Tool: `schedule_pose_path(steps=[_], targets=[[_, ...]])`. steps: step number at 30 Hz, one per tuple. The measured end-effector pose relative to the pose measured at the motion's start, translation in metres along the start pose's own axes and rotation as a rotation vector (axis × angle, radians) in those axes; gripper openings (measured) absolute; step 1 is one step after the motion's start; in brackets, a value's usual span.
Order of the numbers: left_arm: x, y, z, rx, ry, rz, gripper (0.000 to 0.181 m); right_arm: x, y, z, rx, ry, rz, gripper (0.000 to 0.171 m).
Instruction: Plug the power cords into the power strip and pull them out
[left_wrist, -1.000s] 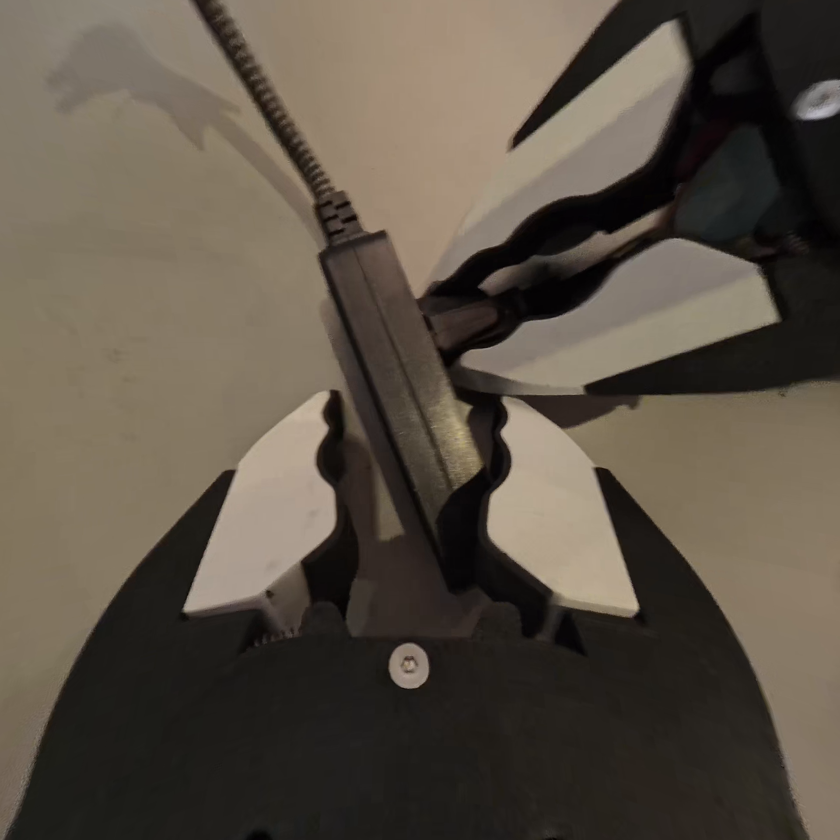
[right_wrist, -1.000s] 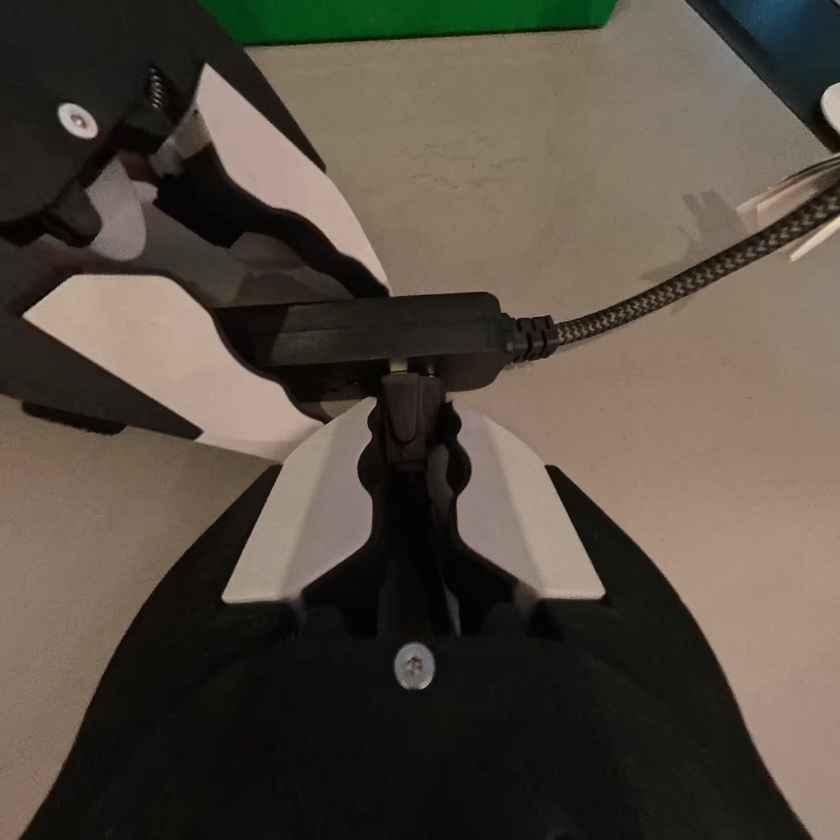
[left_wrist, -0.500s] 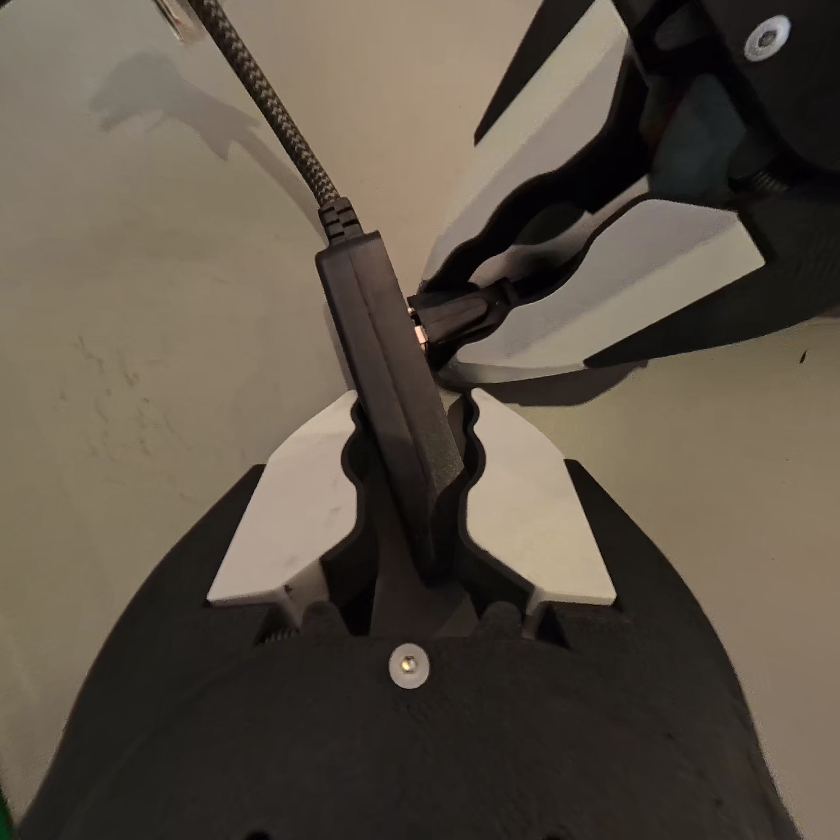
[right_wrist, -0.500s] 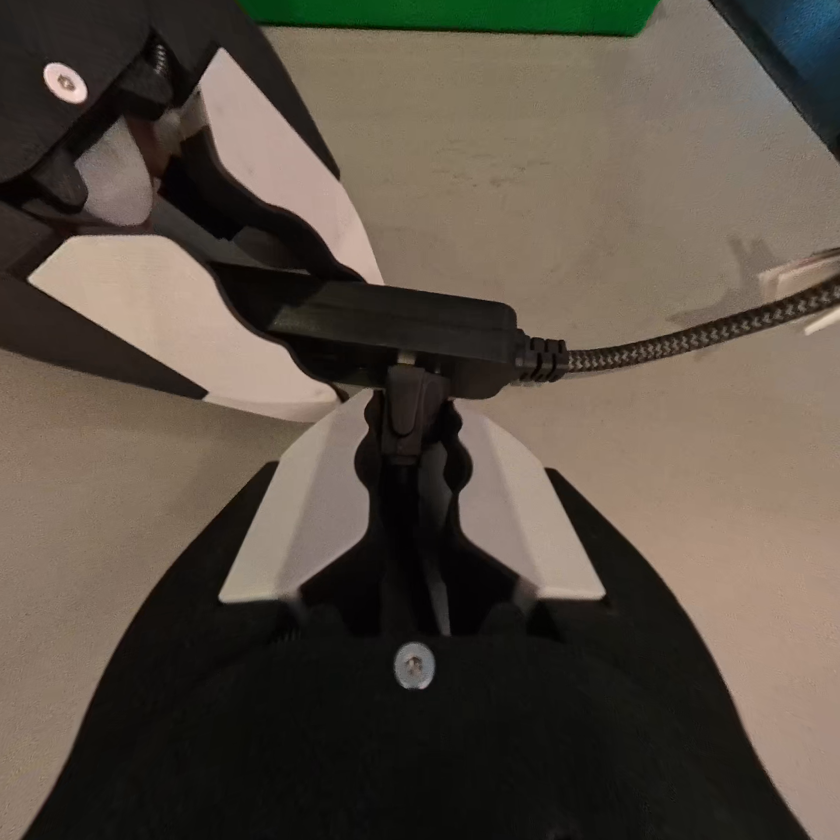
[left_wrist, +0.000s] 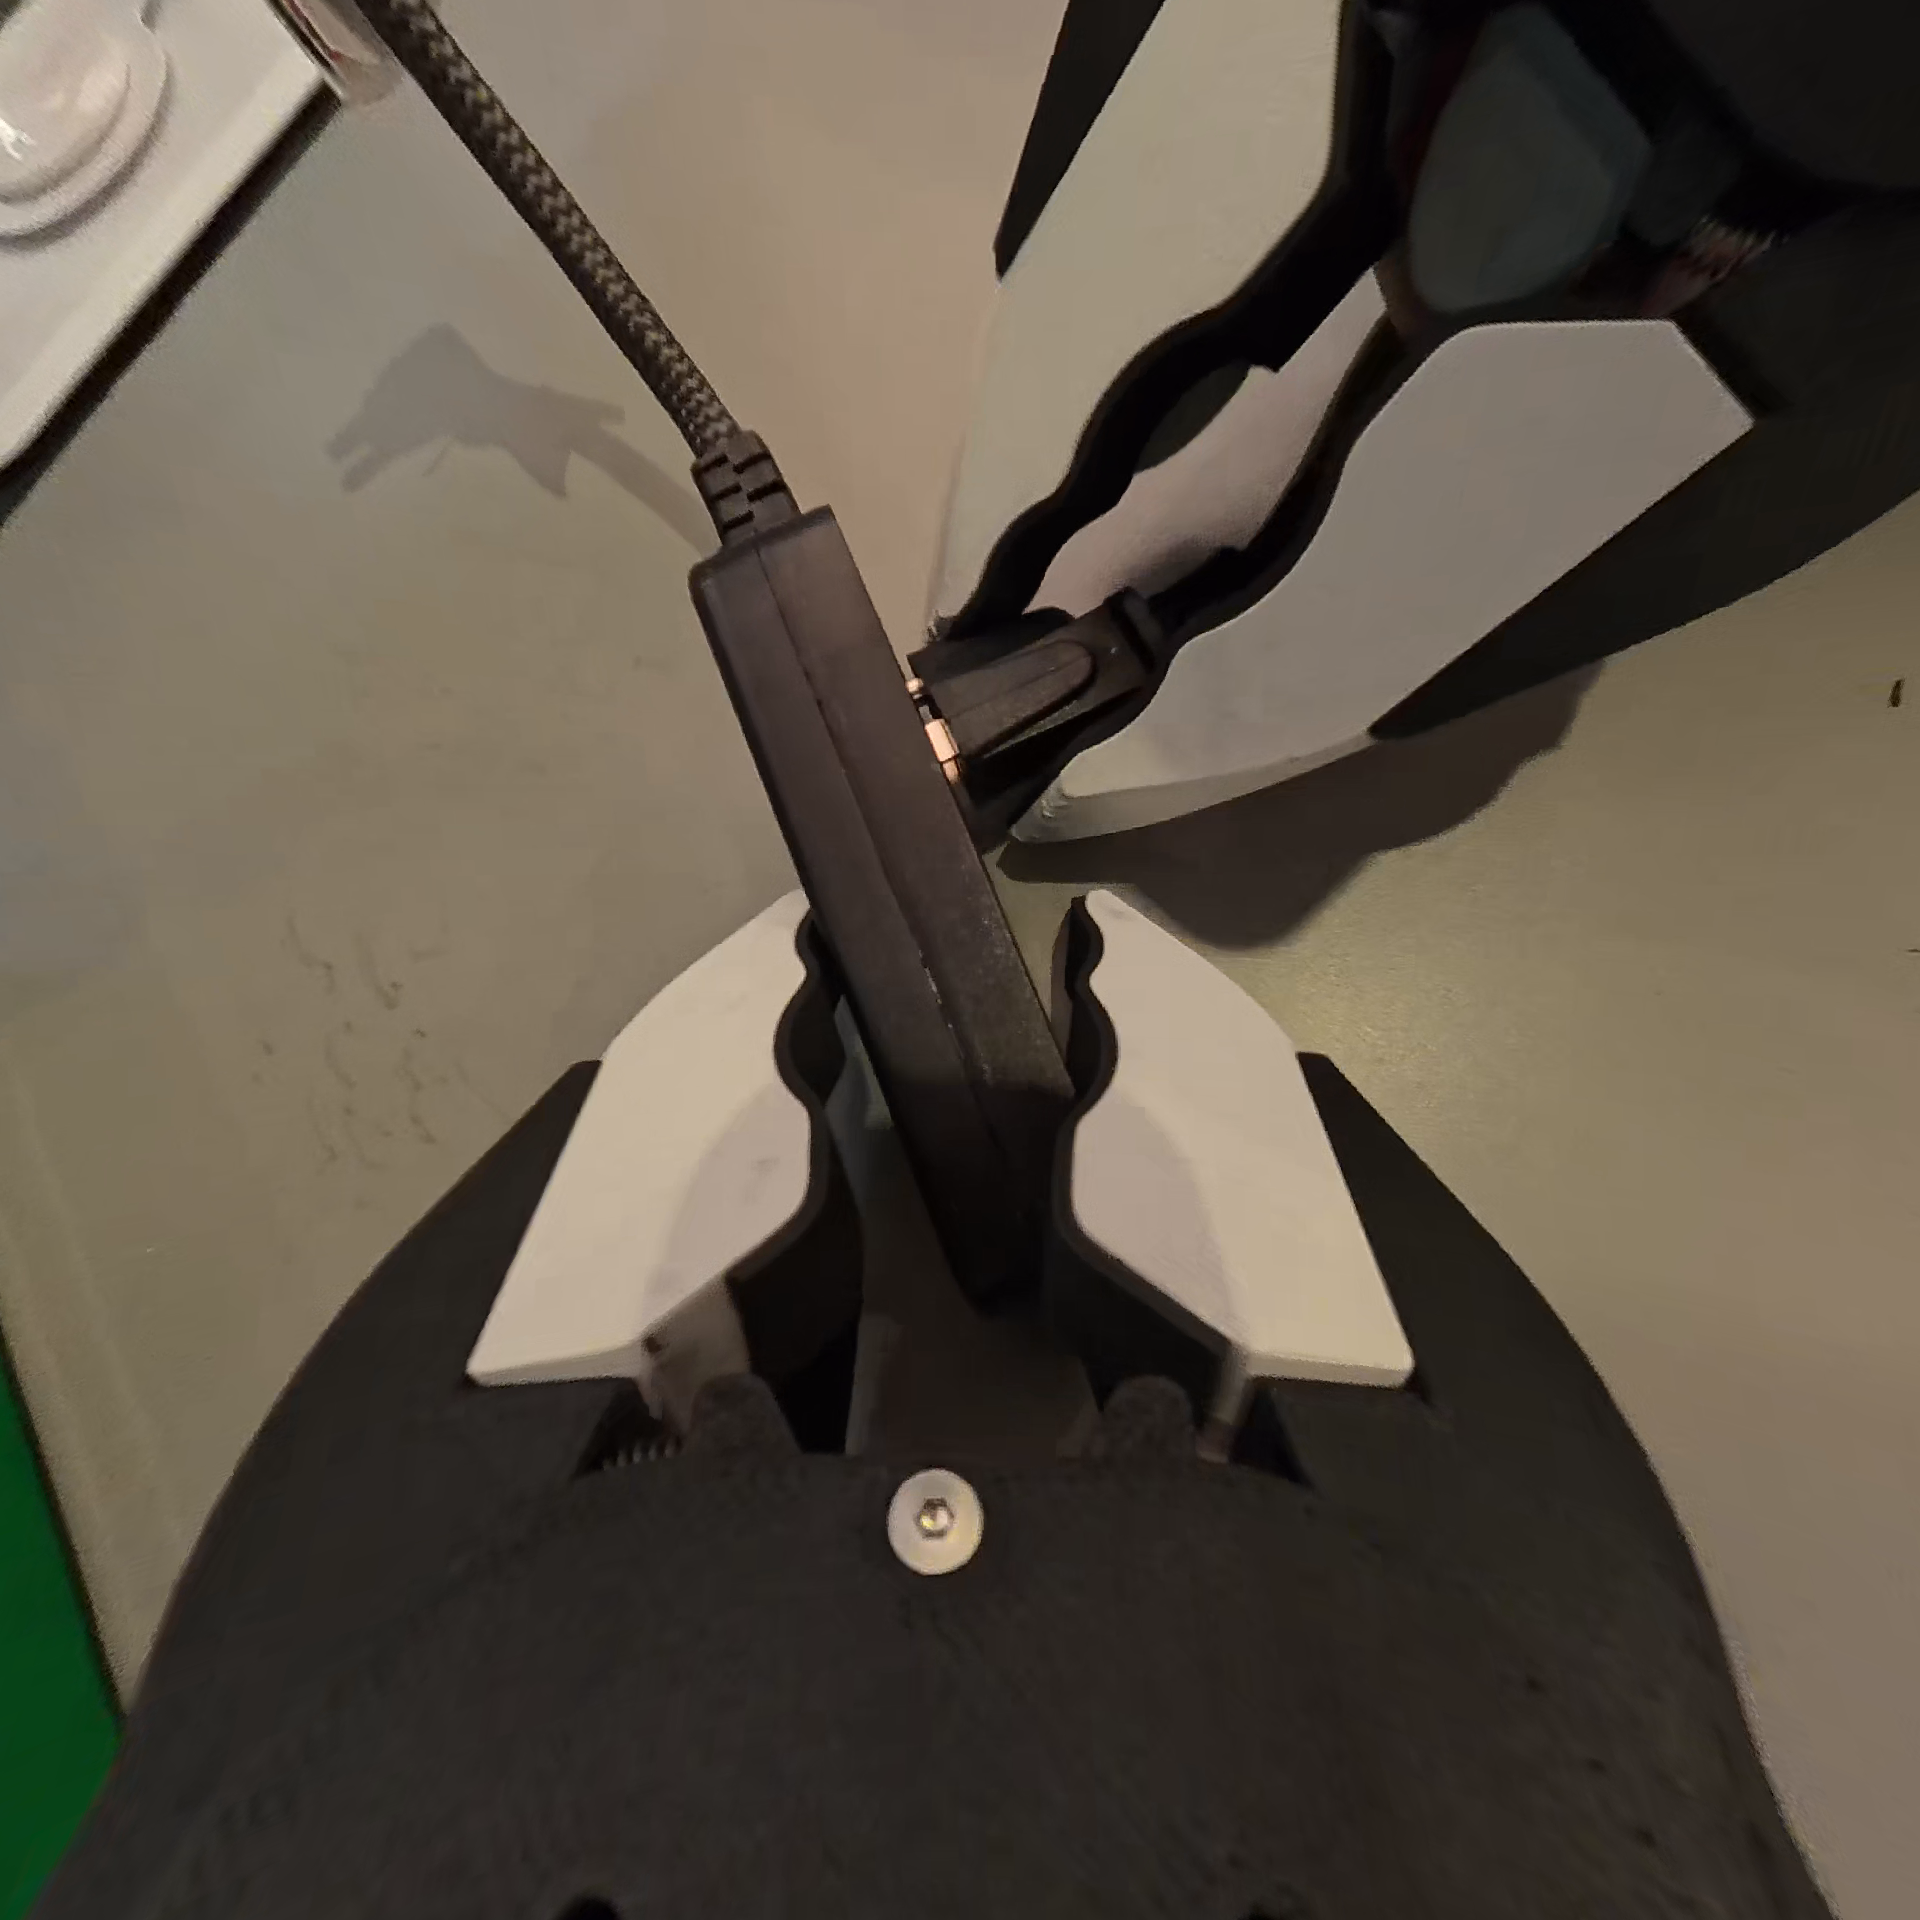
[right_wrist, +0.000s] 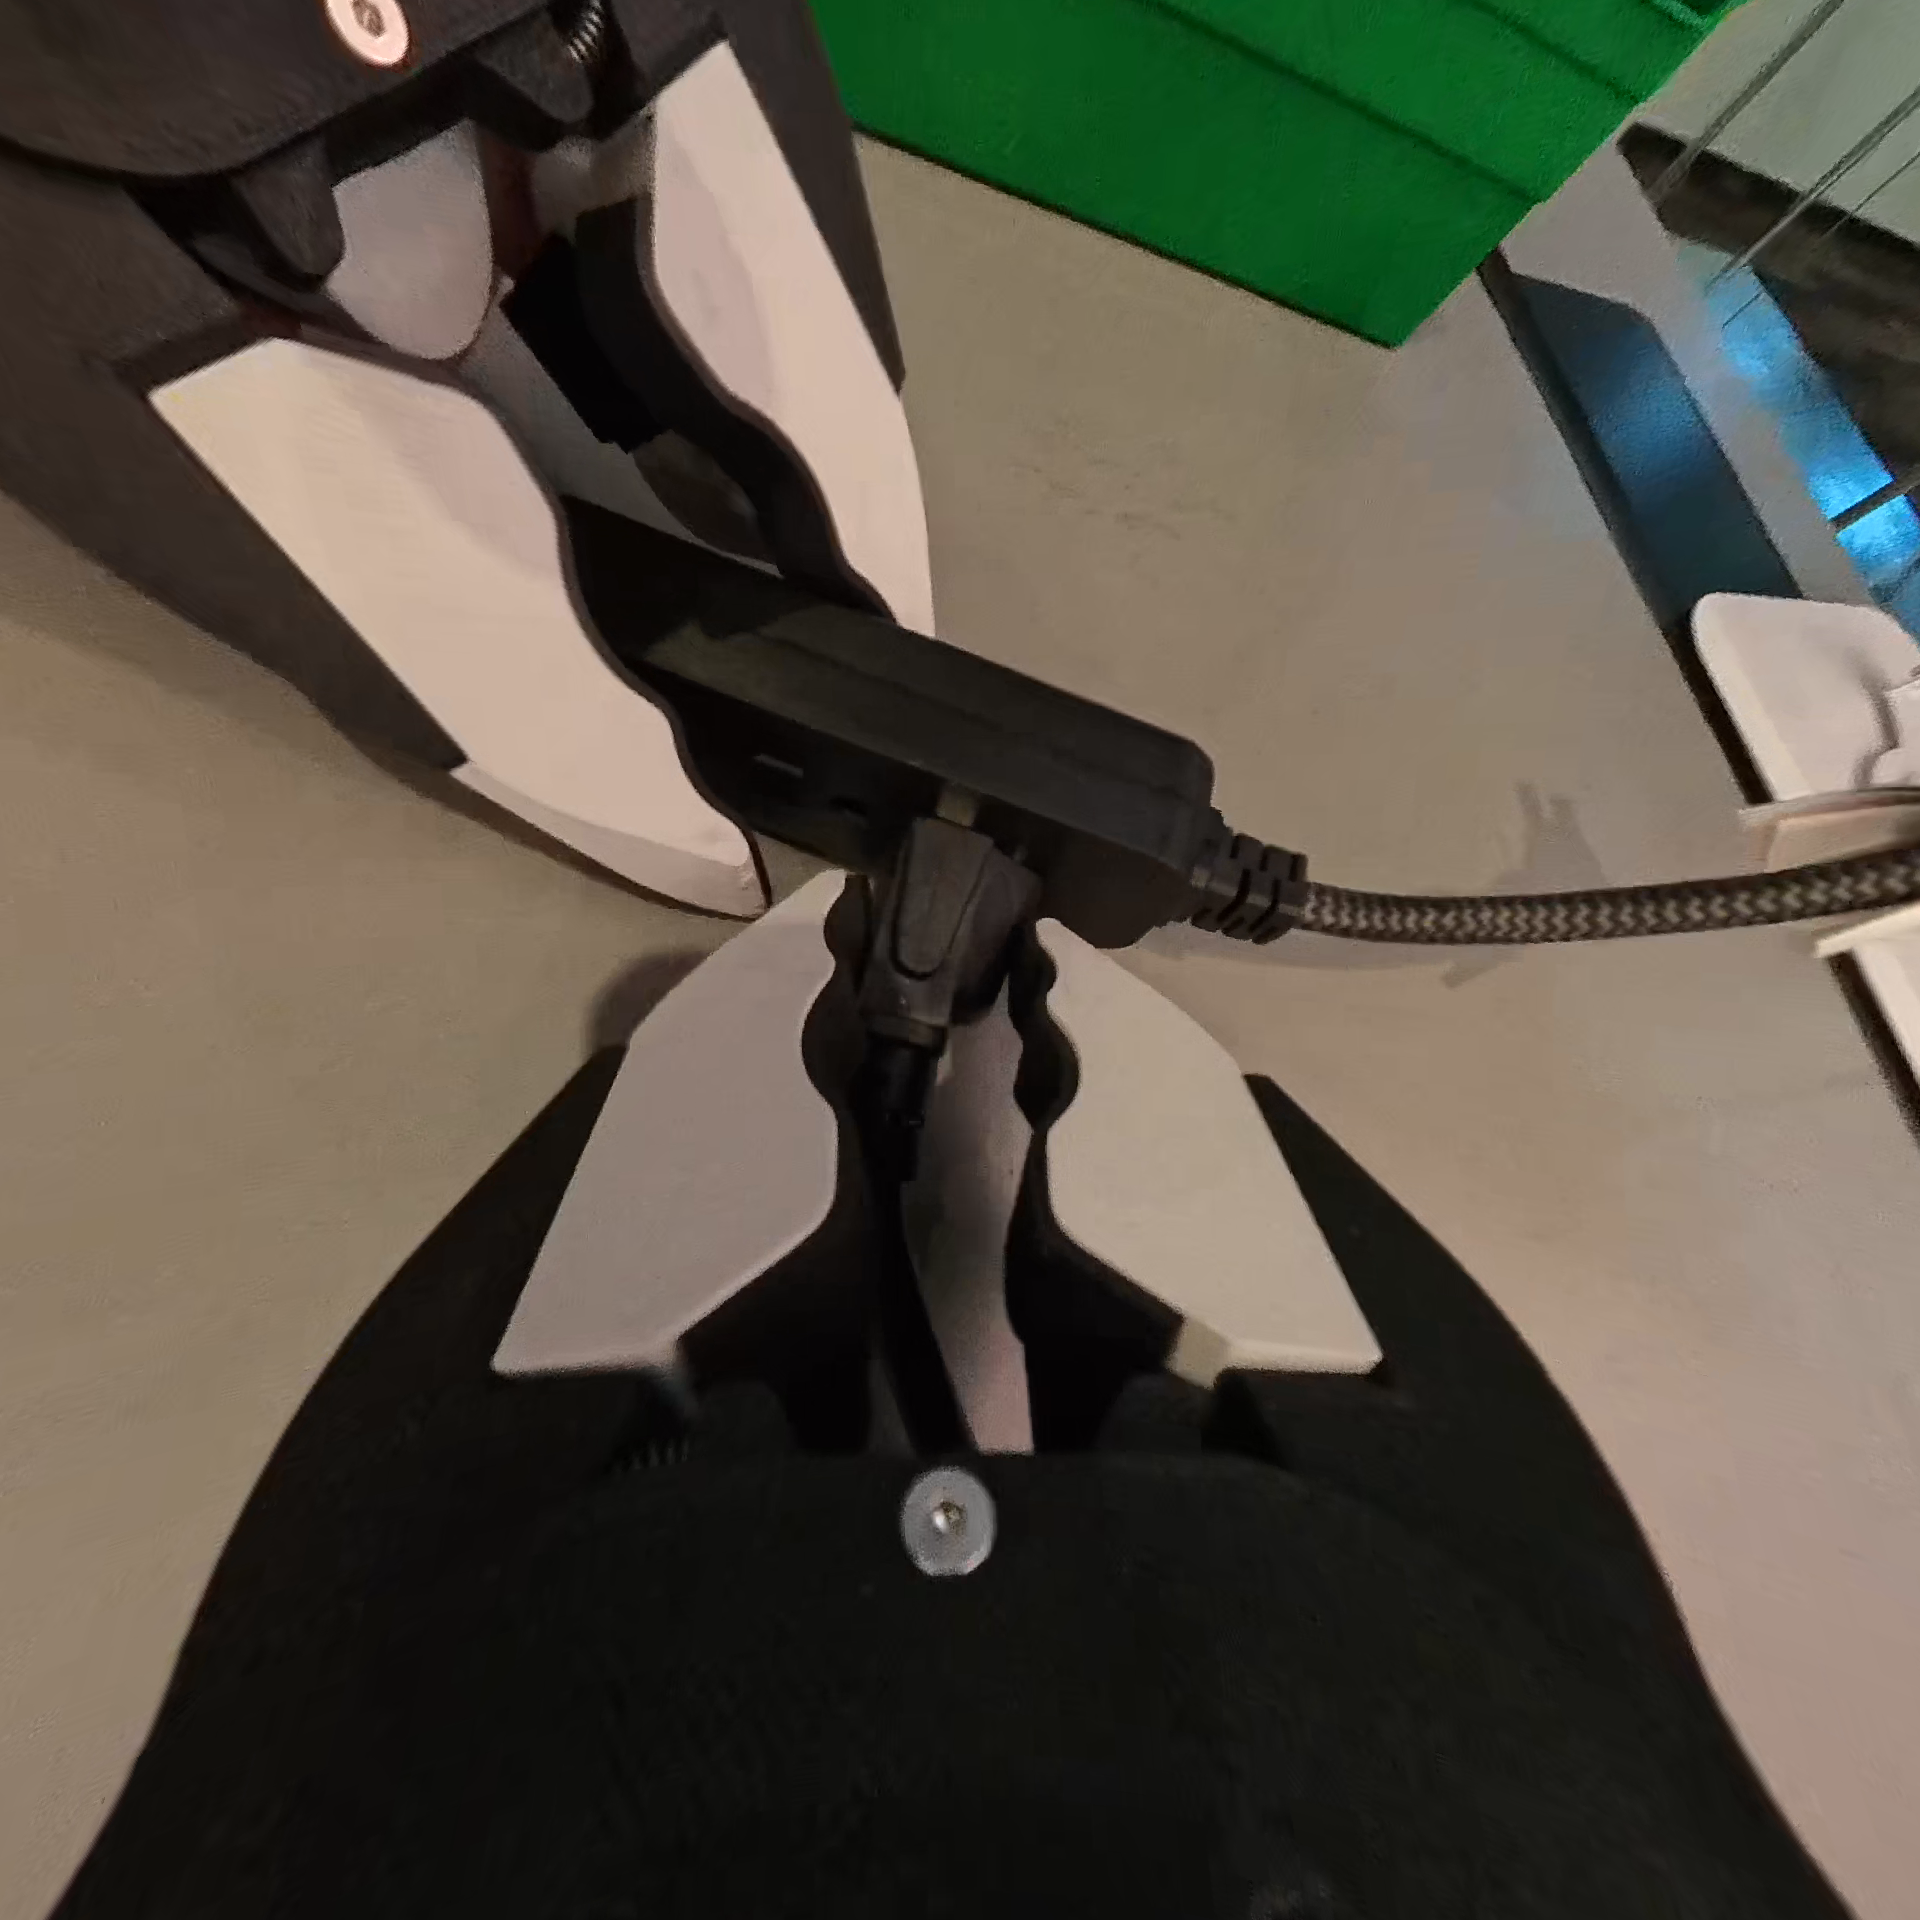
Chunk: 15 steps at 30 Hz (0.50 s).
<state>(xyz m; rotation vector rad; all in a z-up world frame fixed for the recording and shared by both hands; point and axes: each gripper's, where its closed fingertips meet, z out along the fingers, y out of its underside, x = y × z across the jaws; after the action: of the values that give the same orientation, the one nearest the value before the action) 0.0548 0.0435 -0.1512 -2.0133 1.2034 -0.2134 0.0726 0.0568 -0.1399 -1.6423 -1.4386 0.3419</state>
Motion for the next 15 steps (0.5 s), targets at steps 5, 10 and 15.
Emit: schedule_pose_path(steps=[5,10,15], targets=[[0.003,-0.001,-0.002,-0.015,-0.018,0.089,0.041,0.001,-0.001,-0.006,0.018,0.037,-0.172,0.029],[0.004,-0.006,-0.001,-0.046,0.011,0.144,0.051,0.008,-0.002,-0.007,-0.004,0.023,-0.219,0.029],[0.002,-0.021,-0.003,0.063,0.11,-0.046,0.056,0.019,-0.01,-0.011,-0.004,0.171,-0.245,0.026]])
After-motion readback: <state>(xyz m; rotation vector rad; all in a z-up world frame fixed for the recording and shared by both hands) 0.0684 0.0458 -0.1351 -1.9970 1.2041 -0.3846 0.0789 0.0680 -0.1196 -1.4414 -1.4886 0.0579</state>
